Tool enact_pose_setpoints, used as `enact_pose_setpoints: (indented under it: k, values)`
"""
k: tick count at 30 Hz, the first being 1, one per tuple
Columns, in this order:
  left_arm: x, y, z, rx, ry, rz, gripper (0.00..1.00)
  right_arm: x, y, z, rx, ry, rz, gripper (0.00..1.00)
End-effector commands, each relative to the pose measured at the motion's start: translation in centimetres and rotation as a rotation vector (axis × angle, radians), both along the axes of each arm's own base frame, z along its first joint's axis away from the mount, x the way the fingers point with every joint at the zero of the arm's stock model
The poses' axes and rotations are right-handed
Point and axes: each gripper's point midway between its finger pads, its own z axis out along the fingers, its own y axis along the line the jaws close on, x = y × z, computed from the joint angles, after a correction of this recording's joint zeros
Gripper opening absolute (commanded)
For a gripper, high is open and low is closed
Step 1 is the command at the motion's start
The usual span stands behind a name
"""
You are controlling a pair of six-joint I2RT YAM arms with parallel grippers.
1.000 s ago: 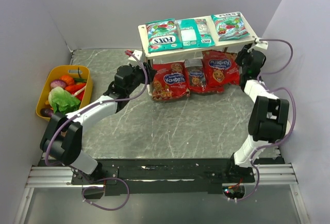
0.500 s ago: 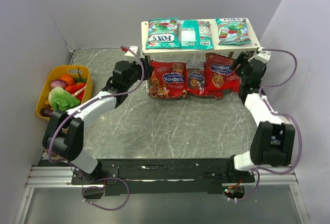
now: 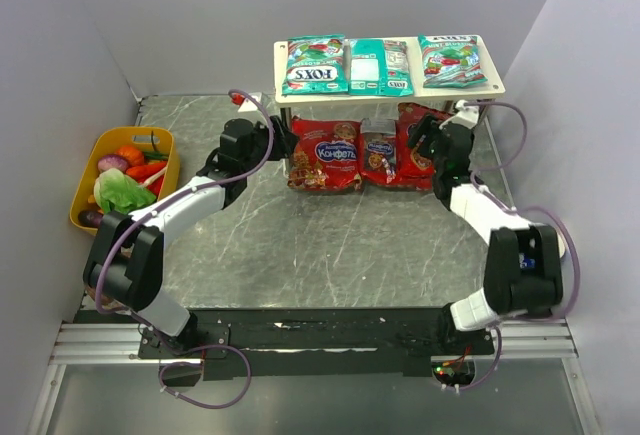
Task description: Place and organize the candy bags onto the shelf
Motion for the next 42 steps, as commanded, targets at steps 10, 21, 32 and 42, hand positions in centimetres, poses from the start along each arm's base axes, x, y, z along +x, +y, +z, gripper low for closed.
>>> enact_pose_setpoints:
  k: [10, 21, 32, 42]
  values:
    - [0.8, 2.3, -0.6, 0.023, 0.033, 0.092, 0.32, 5.2, 1.5, -4.3, 0.045, 0.073, 0.011, 0.72]
    - [0.5, 2.8, -0.6, 0.034, 0.033, 0.107, 0.29, 3.0, -1.2, -2.9, 0.069, 0.123, -0.160, 0.51]
    - [0.6, 3.0, -1.0, 0.048, 0.040, 0.112, 0.31, 1.3, -1.2, -2.0, 0.101, 0.150, -0.165, 0.51]
    - [0.3, 3.0, -0.8, 0.054, 0.035, 0.106, 0.32, -1.1, 2.4, -2.8, 0.150, 0.197, -0.025, 0.49]
